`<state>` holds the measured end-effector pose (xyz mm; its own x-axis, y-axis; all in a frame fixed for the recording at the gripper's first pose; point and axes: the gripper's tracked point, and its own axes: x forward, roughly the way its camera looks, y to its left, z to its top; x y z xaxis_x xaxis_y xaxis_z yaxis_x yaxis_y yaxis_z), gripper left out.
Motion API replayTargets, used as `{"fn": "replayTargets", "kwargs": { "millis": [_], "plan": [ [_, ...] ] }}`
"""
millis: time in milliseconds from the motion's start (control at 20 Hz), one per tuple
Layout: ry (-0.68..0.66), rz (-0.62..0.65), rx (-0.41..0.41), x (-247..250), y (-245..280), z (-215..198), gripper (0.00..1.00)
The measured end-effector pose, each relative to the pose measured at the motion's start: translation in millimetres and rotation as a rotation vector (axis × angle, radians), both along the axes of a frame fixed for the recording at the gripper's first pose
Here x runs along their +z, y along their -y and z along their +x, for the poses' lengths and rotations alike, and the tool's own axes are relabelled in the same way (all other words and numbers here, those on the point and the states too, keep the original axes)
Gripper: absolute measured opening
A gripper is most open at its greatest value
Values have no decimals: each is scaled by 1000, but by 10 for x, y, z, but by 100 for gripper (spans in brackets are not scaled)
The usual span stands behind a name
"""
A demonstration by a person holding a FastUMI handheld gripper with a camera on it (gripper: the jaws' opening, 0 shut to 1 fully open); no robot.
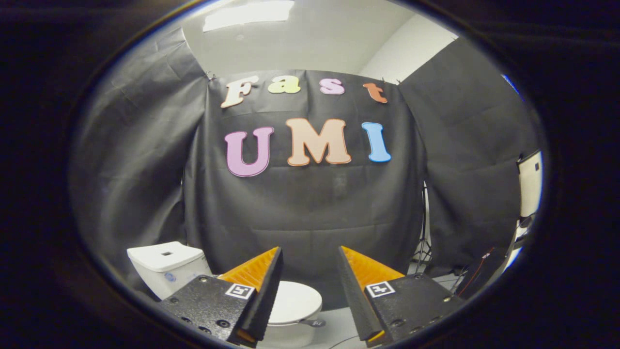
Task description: Open the toilet lid.
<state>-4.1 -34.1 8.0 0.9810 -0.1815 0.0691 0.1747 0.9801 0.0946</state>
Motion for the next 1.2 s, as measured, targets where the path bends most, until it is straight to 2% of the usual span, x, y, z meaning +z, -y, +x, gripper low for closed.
{"fn": "replayTargets", "kwargs": {
  "millis": [350,700,950,1200],
  "plan": [
    [2,76,-6,-71,85,4,71],
    [2,278,6,-428,189,266,71],
    [-35,467,-27,-953,323,573,71],
    [-22,740,-105,-1658,316,692,70]
  ]
}}
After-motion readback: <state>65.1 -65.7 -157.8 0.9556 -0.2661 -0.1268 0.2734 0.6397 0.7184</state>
